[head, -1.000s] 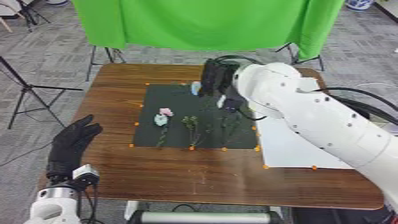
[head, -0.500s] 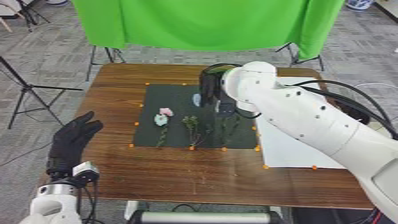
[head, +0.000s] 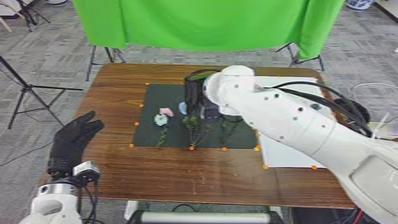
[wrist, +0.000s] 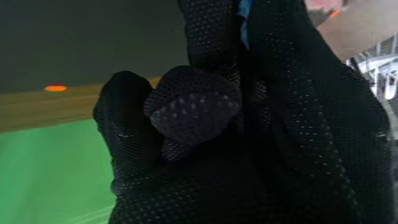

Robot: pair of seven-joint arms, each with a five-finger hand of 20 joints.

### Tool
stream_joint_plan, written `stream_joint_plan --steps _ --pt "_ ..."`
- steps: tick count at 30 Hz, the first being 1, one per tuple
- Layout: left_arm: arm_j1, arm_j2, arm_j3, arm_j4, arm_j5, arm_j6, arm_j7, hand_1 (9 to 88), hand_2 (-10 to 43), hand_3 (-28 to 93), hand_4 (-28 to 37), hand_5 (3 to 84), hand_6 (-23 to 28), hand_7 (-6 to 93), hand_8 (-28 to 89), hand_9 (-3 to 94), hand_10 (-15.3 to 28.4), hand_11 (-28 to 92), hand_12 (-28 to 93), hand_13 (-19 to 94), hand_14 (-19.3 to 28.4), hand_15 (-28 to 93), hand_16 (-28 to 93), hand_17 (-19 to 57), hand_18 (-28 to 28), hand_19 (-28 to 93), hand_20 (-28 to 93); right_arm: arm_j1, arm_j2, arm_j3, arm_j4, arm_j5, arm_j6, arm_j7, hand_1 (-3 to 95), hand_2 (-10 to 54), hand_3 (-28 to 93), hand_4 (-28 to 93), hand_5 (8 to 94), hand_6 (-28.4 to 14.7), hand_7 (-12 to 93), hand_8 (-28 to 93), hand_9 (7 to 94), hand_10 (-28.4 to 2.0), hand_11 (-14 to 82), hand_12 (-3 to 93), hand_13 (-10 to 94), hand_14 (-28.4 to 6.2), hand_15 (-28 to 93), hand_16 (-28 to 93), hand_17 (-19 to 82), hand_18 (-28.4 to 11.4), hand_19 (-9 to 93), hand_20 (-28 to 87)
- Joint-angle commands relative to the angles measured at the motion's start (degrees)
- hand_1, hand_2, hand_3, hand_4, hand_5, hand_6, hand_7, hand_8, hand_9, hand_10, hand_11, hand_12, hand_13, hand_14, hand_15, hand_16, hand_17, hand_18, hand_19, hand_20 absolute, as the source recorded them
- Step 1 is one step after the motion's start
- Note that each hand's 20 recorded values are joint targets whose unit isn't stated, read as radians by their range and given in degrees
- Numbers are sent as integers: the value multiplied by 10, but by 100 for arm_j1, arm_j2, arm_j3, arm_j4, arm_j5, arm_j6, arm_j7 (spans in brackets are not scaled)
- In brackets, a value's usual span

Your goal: Arrange flowers

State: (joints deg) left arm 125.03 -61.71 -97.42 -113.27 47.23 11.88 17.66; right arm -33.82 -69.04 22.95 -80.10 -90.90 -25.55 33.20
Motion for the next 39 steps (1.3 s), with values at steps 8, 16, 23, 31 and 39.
stream_joint_plan --steps 8,16,23,31,39 --pt "28 -14 14 34 -37 -121 -85 224 -72 734 -255 506 -1 175 -83 510 124 211 140 396 157 200 6 61 120 98 181 8 -78 55 154 56 -611 204 547 -95 657 -177 771 16 222 74 865 -115 121 323 908 -27 623 296 631 -151 932 580" --pt "57 5 15 23 -37 -111 -88 225 -74 736 -253 504 2 170 -81 509 124 210 140 394 156 200 8 59 120 98 182 39 -45 64 146 161 -736 244 506 -90 635 -145 731 4 204 67 806 -130 162 249 893 -32 626 295 617 -154 932 578" --pt "41 33 49 32 -24 -145 -112 225 -75 736 -252 503 3 171 -80 507 123 210 141 392 159 201 9 57 123 99 183 113 23 167 91 223 -786 221 457 -95 658 -142 667 -6 188 51 742 -132 168 198 884 -33 634 289 614 -153 932 576" --pt "103 17 32 -1 -18 -121 -118 227 -81 737 -249 502 2 173 -80 506 124 209 141 392 159 201 9 56 124 99 183 353 194 430 46 366 -1275 340 399 -95 697 -145 623 -3 180 -88 697 -138 149 196 878 -31 631 286 610 -152 932 576" --pt "170 -24 7 -46 -11 -101 -123 230 -84 736 -249 501 2 172 -80 506 123 210 141 392 157 200 9 56 124 99 183 224 1246 975 -996 88 -1041 22 382 -95 690 -140 600 -10 164 -83 672 -146 137 197 874 -33 623 285 601 -153 932 565"
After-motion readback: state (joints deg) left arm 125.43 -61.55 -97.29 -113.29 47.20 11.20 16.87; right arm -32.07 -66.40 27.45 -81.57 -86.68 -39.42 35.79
